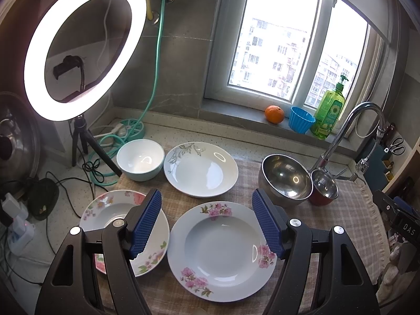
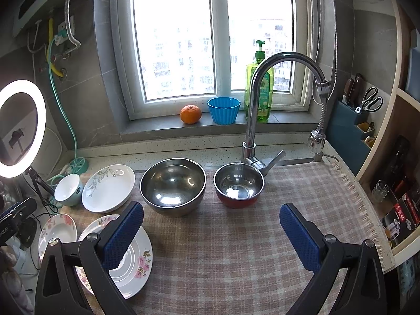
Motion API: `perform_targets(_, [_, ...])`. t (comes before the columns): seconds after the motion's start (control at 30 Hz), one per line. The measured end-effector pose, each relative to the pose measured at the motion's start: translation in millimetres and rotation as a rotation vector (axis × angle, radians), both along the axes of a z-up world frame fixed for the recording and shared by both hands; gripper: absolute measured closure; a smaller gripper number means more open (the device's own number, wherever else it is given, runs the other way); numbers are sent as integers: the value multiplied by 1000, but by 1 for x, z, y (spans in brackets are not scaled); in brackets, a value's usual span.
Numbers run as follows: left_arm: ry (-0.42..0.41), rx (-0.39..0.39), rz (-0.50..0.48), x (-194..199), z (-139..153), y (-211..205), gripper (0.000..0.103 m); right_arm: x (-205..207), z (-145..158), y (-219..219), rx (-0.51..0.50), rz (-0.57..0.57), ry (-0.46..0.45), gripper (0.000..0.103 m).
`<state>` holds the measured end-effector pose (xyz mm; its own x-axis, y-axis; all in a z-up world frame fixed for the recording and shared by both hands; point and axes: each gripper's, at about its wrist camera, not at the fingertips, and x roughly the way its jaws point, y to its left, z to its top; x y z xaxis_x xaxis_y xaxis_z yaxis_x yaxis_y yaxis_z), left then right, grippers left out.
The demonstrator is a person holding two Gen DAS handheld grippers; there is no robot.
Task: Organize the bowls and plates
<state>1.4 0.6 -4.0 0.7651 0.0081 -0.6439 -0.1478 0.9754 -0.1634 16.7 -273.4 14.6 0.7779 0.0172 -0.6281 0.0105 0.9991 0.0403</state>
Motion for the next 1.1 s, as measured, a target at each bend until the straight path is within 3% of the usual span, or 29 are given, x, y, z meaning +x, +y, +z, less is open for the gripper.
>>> perform_targets(1.1, [0,9,-8,10,2,-4,31,6,-5,-3,6,-13,13,0])
